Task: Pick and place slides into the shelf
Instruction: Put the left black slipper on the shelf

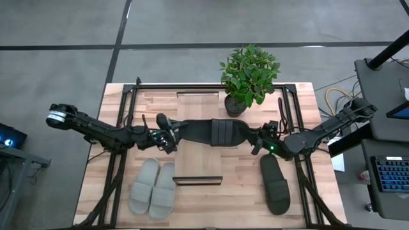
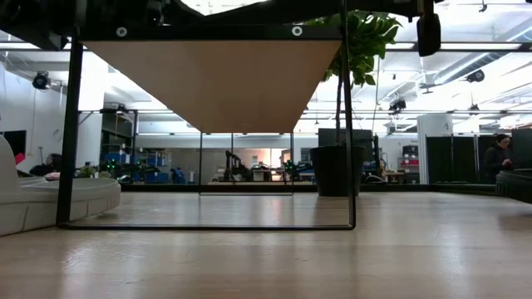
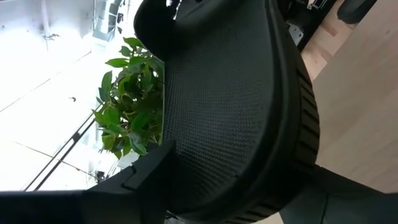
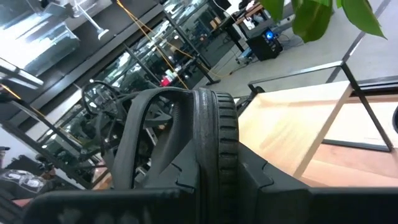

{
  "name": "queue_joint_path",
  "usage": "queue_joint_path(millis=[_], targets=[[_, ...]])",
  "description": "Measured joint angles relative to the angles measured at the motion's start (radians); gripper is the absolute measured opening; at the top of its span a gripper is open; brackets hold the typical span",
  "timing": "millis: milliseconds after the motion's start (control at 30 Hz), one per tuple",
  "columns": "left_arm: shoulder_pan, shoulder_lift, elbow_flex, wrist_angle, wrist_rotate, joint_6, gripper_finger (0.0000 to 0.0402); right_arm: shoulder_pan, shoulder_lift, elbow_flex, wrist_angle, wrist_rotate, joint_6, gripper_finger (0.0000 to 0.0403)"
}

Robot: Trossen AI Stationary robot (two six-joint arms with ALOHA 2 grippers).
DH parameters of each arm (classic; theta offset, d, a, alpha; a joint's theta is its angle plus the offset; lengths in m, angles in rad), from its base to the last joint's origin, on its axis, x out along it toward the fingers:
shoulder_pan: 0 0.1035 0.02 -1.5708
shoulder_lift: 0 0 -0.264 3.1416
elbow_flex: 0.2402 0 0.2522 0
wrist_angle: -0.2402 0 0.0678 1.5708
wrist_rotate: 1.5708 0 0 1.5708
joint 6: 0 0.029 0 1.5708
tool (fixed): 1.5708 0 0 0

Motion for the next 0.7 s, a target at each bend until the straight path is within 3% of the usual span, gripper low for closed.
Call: queue_joint_path(millis=[567, 700], targets=[[-0.002, 0.0, -0.005, -0.001, -0.199, 0.056, 0.022, 0.001, -0.001, 0.0, 0.046, -0.018, -0.016, 0.0041], [-0.003, -0.001, -0.006, -0.001, -0.372, 0.101, 0.022, 0.006, -0.001, 0.0, 0.067, -0.063, -0.043, 0.0041]])
